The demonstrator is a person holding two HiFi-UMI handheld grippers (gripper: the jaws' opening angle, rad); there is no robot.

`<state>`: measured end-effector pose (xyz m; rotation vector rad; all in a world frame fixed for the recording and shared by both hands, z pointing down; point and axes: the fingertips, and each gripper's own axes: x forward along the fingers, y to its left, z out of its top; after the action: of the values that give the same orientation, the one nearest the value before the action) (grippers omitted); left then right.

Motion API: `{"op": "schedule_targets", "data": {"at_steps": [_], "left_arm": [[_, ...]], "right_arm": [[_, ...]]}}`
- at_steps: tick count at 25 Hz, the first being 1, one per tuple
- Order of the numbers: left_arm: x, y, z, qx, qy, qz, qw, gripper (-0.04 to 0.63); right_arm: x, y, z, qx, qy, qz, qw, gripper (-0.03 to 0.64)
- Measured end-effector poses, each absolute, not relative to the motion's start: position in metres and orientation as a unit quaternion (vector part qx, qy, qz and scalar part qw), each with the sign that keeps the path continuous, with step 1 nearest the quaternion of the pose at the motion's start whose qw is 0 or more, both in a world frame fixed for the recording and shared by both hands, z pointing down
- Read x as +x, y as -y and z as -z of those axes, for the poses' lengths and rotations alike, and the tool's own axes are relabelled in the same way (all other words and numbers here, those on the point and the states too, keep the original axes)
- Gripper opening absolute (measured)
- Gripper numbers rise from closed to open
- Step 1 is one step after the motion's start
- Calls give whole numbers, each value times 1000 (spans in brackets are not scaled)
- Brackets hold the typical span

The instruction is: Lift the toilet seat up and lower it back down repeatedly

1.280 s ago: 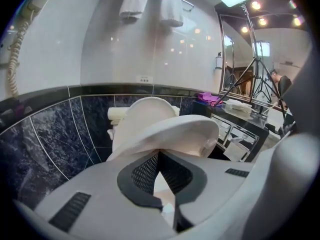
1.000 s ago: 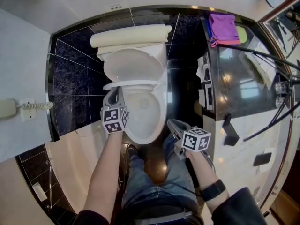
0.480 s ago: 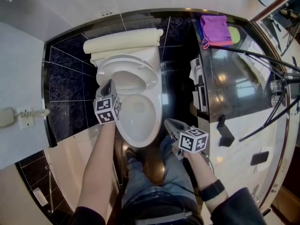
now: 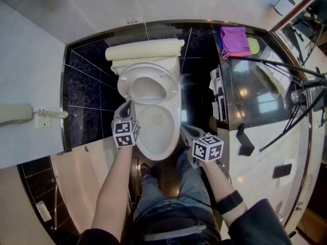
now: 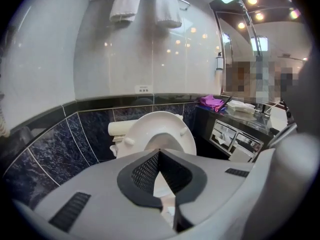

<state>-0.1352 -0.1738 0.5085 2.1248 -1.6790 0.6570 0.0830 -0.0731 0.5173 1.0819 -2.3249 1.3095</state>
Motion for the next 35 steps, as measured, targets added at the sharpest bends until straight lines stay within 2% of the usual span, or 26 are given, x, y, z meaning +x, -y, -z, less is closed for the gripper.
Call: {"op": "schedule_targets", "data": {"at_steps": [11, 19, 35], "left_arm": [[-159, 69, -407, 776, 572, -215, 152, 0], [-182, -3, -358, 779, 577, -194, 152, 0], [-225, -66, -335, 791, 568, -185, 131, 0]], "right_arm": [[71, 58, -443, 420, 840, -268, 215, 17], [83, 32, -398, 454, 836, -183, 249, 17], [87, -20, -373, 475, 827, -159, 256, 17]]}}
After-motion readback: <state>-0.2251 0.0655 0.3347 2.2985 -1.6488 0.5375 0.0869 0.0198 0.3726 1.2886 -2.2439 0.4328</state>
